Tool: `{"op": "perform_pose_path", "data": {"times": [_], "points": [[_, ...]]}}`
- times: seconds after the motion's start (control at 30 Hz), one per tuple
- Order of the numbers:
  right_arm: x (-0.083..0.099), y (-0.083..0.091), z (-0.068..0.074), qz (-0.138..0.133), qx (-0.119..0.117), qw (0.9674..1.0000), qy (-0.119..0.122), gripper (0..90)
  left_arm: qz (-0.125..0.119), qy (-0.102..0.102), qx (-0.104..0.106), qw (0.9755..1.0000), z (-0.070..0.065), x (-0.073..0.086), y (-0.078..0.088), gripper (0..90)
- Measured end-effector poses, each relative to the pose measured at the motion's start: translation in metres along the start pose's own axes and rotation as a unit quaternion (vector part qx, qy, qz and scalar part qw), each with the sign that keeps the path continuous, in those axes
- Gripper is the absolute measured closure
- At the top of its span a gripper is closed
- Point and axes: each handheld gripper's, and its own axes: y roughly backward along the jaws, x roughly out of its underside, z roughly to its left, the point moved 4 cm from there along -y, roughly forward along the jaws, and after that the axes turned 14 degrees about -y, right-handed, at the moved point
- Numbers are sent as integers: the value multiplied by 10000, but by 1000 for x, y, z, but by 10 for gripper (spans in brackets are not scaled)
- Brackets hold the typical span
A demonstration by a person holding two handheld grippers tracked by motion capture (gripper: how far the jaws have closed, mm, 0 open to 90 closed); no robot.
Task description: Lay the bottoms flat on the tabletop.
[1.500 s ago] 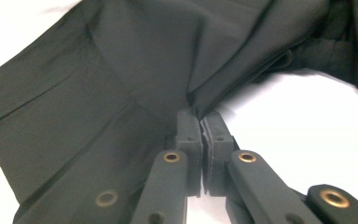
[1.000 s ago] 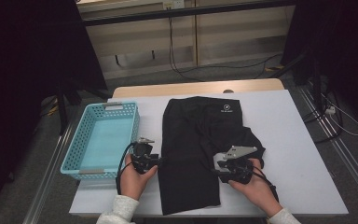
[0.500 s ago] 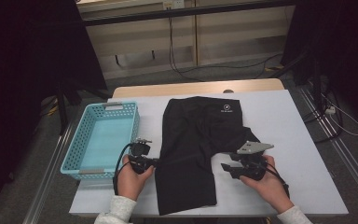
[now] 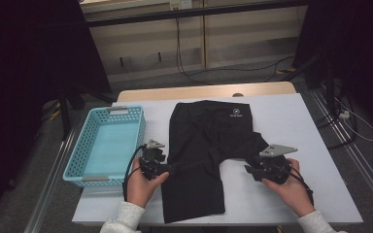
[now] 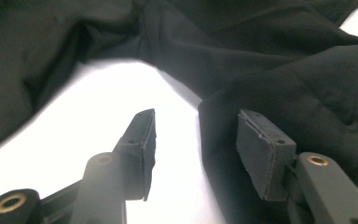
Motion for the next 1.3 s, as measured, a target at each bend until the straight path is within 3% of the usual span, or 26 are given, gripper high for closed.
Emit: {"op": "perform_pose_path", "data": {"times": [0.17, 0.33, 0.53, 0.77, 0.87, 0.97, 1.07, 1.2, 1.3], "points": [[1, -7, -7, 65, 166, 9998, 20, 554, -18, -66, -44, 10000, 0, 0, 0, 250], [1, -8, -12, 34, 266, 9995, 137, 725, -12, -186, 1, 9998, -3, -2, -1, 225], [-1, -9, -16, 3, 234, 9997, 39, 873, 13, -234, 33, 9997, -5, -2, -2, 218], [-4, 0, -6, 64, -170, 9998, -61, 892, 34, -251, 50, 9997, -5, -3, -3, 218], [-11, 11, -1, -96, -456, 9988, -174, 892, -14, -251, 18, 9997, -4, -4, -1, 218], [-21, 27, -4, -357, -529, 9976, -281, 893, -29, -235, 10, 9997, -4, -3, -1, 217], [-29, 41, -11, -658, -819, 9916, -752, 892, -33, -228, 7, 9997, -4, -3, -2, 217], [-34, 52, -22, -857, -715, 9900, -866, 891, -18, -228, 46, 9997, -4, -4, -1, 216], [-32, 53, -37, -913, -505, 9896, -994, 890, -7, -261, 51, 9996, -4, -4, 0, 216]]}}
